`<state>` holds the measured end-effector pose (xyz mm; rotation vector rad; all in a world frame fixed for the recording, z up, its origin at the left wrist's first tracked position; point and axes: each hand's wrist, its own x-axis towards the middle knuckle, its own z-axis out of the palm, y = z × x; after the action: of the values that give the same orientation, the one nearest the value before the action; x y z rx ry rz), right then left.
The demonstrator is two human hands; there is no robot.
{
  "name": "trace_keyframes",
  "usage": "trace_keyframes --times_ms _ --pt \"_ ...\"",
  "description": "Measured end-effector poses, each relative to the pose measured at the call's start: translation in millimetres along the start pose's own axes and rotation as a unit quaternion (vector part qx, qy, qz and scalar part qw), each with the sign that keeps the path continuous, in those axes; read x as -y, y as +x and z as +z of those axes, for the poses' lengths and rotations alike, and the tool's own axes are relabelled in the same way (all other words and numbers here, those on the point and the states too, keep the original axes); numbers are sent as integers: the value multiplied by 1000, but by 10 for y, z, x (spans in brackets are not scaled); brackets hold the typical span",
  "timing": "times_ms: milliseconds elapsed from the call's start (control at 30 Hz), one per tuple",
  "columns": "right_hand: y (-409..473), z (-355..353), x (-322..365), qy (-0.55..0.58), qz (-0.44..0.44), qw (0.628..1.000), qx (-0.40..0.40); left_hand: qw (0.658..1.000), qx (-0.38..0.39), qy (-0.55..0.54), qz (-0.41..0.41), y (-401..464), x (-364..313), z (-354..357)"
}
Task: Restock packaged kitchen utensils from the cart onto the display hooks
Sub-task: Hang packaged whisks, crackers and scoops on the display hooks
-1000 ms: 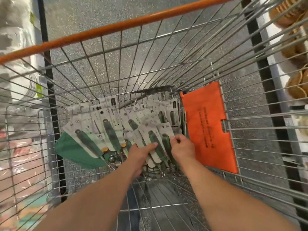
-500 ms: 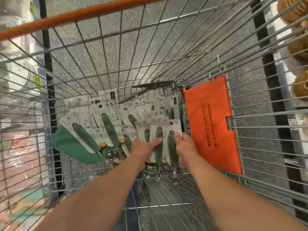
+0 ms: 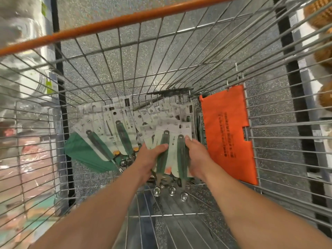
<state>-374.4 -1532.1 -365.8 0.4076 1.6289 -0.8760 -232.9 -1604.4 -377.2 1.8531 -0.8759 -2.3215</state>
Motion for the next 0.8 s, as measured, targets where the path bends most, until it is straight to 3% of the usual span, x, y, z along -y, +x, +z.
trace_keyframes --times_ms 233,433,667,800 --pt "-524 264 283 -52 -80 995 18 998 -31 -55 19 -498 -232 -107" --pt "-1222 492 427 -106 -101 983 113 982 -146 -99 68 -1140 -580 -431" --pt "-2013 1052 315 -214 -146 931 258 931 -282 -179 150 -2036 -698 -901" --pt "-2342 1415 303 -262 -192 903 282 900 -318 -229 190 -2451 -722 -1210"
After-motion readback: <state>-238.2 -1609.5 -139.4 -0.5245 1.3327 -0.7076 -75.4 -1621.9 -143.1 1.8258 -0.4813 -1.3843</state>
